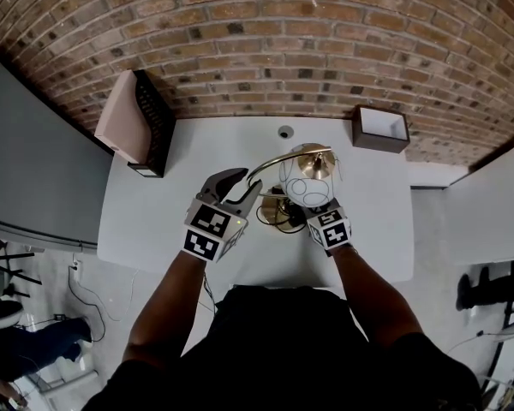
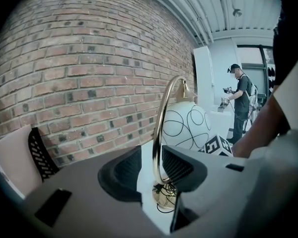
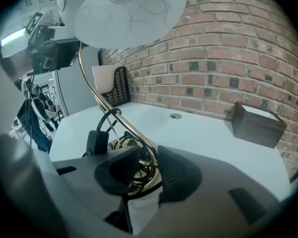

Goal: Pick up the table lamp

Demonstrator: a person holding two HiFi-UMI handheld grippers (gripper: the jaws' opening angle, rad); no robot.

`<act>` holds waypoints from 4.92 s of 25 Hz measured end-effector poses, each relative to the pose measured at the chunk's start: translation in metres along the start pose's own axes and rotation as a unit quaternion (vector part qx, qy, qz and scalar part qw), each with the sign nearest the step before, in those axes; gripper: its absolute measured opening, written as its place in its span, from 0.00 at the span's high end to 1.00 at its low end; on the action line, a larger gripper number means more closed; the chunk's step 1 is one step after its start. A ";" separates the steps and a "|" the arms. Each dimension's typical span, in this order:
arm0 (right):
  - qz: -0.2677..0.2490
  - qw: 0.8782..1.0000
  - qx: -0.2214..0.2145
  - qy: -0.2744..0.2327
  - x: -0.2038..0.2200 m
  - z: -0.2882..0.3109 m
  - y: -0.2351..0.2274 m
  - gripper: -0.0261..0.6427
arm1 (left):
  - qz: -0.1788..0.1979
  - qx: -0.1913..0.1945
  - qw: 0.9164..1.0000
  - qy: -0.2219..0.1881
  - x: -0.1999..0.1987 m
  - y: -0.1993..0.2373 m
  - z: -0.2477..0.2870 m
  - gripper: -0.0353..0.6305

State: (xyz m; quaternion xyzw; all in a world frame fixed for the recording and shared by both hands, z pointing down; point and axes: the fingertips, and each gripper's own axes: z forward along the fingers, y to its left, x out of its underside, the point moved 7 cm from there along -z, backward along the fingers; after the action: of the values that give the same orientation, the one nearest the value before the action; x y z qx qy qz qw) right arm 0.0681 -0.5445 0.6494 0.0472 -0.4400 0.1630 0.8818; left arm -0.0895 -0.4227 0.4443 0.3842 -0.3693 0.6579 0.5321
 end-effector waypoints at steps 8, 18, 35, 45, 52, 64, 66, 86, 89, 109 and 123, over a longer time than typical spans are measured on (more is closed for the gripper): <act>-0.003 1.000 0.015 0.001 0.001 0.001 -0.003 0.86 | 0.009 0.008 1.000 0.004 -0.001 -0.001 0.002 0.81; -0.012 1.000 0.014 0.006 0.003 0.004 -0.004 0.87 | 0.020 0.017 1.000 0.002 -0.001 -0.006 0.002 0.88; -0.008 1.000 -0.008 -0.012 0.009 0.010 -0.007 0.88 | -0.025 -0.002 1.000 0.013 -0.003 -0.005 0.002 0.88; 0.029 1.000 0.006 -0.005 0.008 0.008 -0.007 0.89 | -0.009 0.004 1.000 0.009 -0.003 -0.004 0.002 0.89; 0.028 0.999 -0.001 -0.016 -0.003 -0.005 0.006 0.89 | -0.018 0.006 1.000 -0.017 -0.011 0.009 -0.011 0.89; 0.041 0.997 0.010 -0.057 -0.046 -0.057 0.040 0.89 | -0.008 0.039 0.997 -0.071 -0.061 0.012 -0.066 0.89; 0.045 0.997 0.014 -0.059 -0.049 -0.069 0.044 0.89 | -0.009 0.048 0.996 -0.074 -0.065 0.009 -0.075 0.89; 0.074 0.994 0.014 -0.082 -0.044 -0.126 0.097 0.88 | -0.017 0.082 0.992 -0.098 -0.073 -0.012 -0.134 0.89; 0.078 0.993 0.016 -0.084 -0.043 -0.128 0.098 0.88 | -0.018 0.087 0.991 -0.098 -0.073 -0.014 -0.136 0.89; 0.071 0.993 0.018 -0.091 -0.043 -0.132 0.098 0.88 | -0.010 0.083 0.991 -0.101 -0.075 -0.020 -0.140 0.89; 0.071 0.993 0.017 -0.089 -0.042 -0.131 0.095 0.88 | -0.018 0.077 0.992 -0.100 -0.073 -0.020 -0.138 0.89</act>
State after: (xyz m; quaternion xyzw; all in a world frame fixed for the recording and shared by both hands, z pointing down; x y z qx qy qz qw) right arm 0.1130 -0.4359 0.5306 0.0453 -0.5161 0.2275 0.8245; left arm -0.0748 -0.3263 0.3205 0.4944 -0.3616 0.6329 0.4735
